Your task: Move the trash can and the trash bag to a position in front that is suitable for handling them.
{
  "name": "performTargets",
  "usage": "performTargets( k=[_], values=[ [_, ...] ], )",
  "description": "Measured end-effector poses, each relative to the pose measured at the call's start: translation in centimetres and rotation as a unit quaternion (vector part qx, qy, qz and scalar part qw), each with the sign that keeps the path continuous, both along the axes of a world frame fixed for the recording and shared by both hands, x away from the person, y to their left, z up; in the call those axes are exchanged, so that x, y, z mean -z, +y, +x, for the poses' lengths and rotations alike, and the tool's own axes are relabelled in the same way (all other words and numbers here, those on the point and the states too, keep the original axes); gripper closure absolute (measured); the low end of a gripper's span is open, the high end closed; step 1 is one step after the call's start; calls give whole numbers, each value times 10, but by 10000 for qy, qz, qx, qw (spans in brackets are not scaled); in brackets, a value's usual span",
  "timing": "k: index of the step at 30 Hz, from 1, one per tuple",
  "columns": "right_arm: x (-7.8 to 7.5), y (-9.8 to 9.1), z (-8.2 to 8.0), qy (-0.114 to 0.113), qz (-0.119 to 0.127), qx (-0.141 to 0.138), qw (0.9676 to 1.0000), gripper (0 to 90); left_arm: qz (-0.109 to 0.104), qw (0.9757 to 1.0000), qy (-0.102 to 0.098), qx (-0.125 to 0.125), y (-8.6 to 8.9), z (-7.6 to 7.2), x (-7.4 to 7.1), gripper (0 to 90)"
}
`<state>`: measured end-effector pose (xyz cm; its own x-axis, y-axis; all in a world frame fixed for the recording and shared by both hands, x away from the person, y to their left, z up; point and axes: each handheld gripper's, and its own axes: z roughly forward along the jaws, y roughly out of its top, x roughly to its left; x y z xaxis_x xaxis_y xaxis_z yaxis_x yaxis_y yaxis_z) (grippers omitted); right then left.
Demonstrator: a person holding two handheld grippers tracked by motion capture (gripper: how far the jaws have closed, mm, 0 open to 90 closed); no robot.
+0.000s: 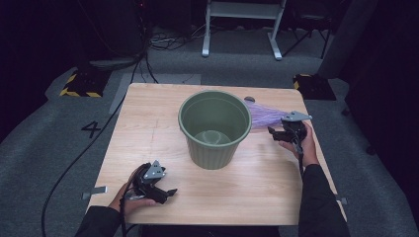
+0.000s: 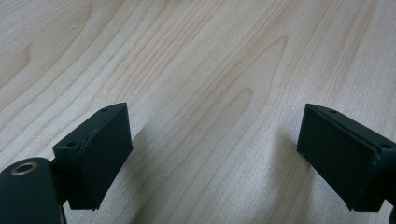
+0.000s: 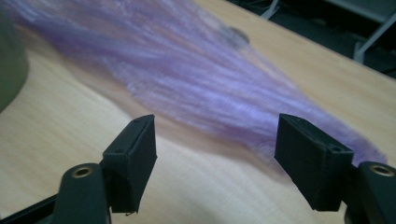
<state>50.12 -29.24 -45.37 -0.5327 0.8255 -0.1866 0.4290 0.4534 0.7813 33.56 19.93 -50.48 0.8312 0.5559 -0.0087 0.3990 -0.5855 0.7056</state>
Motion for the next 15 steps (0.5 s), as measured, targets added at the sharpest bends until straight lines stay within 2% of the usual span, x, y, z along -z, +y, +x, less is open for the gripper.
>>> performTargets(
  k=[4, 7, 10, 15],
  values=[
    [0, 1, 9, 65, -68, 66, 9999, 302, -1, 10000, 0, -4, 0, 0, 0, 98],
    [1, 1, 15, 107, 19, 94, 9999, 298, -2, 10000, -1, -4, 0, 0, 0, 98],
    [4, 3, 24, 177, -36, 109, 9998, 294, -1, 10000, -5, -8, 0, 0, 0, 99],
    [9, 1, 33, 188, 149, 233, 9994, 345, 8, 10000, -8, -27, 0, -1, 0, 99]
  ],
)
